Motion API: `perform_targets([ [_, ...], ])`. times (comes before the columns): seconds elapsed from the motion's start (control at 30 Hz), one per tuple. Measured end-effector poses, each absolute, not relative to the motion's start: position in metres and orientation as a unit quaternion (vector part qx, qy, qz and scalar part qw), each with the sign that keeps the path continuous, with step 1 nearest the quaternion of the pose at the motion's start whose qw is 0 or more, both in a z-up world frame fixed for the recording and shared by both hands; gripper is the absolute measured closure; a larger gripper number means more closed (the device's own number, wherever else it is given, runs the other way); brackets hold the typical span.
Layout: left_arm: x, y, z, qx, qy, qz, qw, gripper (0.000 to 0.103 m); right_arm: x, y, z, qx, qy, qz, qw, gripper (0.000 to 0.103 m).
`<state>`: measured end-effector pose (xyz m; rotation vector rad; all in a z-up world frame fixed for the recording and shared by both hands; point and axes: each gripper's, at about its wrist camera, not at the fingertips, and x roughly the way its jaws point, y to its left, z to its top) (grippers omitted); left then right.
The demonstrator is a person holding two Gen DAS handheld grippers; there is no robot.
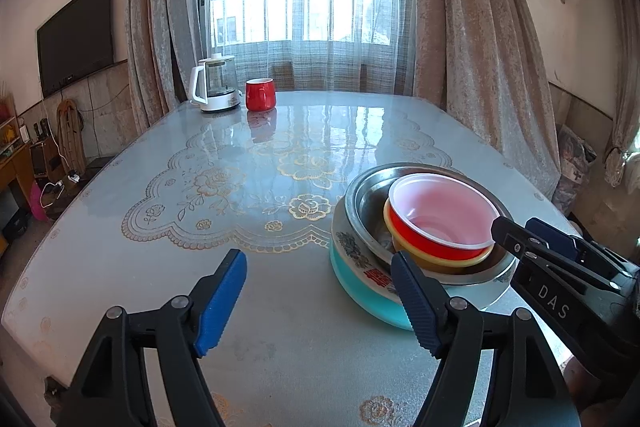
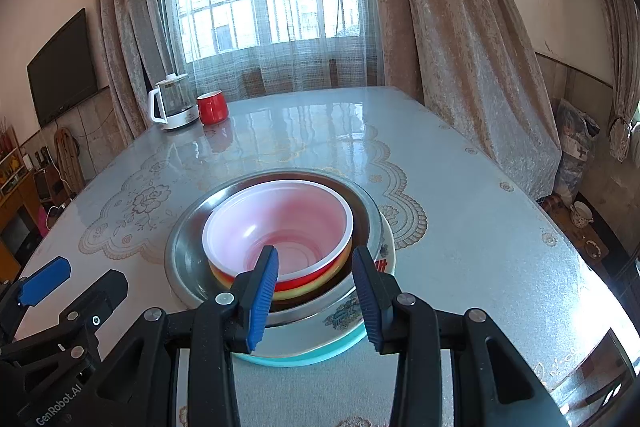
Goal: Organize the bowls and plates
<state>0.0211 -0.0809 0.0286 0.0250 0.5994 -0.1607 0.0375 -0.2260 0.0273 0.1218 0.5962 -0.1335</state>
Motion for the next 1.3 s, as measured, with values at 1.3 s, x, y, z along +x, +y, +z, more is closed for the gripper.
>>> perform_targets([
  [1.3,0.0218,-0.0837,0.0276,0.013,0.283,-0.085,0.955,0.020,0.0456,-0.2284,0.0188,0.060,0.298,-0.067,0.950,0.064],
])
